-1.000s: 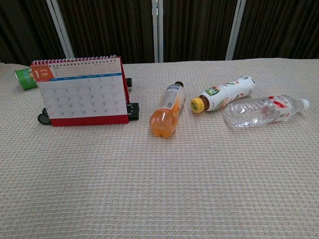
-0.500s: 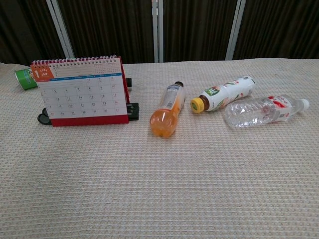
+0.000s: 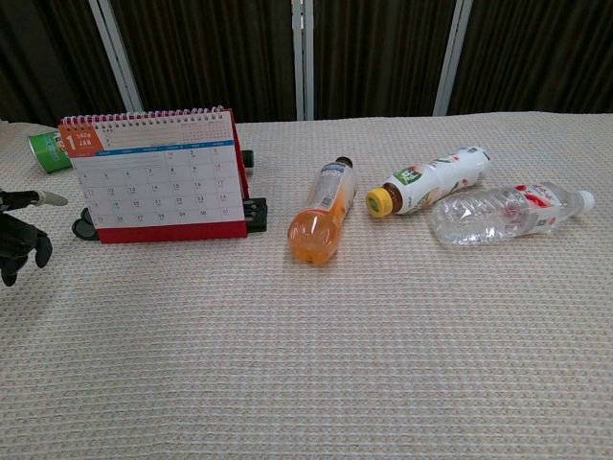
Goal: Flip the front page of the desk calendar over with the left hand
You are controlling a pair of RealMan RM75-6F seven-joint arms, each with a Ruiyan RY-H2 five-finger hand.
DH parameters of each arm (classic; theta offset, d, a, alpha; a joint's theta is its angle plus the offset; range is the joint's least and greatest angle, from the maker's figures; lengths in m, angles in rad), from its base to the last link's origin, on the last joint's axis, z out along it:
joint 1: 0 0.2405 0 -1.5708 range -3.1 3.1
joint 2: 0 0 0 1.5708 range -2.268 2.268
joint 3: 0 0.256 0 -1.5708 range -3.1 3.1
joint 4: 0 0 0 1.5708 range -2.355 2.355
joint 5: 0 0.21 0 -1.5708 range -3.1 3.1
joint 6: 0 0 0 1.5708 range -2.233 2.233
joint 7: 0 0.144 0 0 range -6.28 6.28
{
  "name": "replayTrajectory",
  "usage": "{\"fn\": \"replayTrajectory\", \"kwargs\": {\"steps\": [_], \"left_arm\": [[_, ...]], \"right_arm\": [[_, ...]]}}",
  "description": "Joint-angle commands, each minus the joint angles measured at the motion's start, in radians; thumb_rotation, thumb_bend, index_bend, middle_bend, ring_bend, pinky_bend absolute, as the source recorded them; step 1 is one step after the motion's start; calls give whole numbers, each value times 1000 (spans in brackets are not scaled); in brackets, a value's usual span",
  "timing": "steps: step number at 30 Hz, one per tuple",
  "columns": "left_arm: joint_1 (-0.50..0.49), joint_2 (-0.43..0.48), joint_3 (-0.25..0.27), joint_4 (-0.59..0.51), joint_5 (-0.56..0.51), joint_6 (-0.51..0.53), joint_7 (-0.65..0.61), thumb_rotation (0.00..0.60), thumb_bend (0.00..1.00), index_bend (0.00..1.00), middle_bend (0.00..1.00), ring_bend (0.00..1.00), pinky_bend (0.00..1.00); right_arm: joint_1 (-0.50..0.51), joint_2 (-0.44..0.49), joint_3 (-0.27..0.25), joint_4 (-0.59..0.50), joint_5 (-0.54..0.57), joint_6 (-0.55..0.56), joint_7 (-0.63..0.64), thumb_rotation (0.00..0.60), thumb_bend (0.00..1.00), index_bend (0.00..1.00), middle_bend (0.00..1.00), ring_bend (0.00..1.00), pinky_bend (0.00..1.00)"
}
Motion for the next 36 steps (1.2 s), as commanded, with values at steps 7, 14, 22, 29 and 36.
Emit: {"fn": "replayTrajectory", "kwargs": {"steps": [7,14,22,29,36], "left_arm": [[-57,-41,27,16,-53,4,38,600,861,0,612,666,561],[-67,-57,41,27,-59,15,31,600,861,0,612,666,561],[-86,-66,42,44,-69,8,22,600,861,0,612,666,561],[-112,-84,35,56,-76,6,24,600,861,0,611,666,561],[-140,-77,23,14,-54,20,39,600,861,0,611,666,561]], "right_arm": [[1,2,0,4,3,-5,9,600,117,22,0,0,0],[2,2,0,3,4,-6,11,600,117,21,0,0,0],[2,-2,-3,3,0,-6,6,600,117,22,0,0,0],[1,-1,-2,1,-1,-2,7,600,117,22,0,0,0],[2,-2,-2,3,1,-6,8,600,117,21,0,0,0]]}}
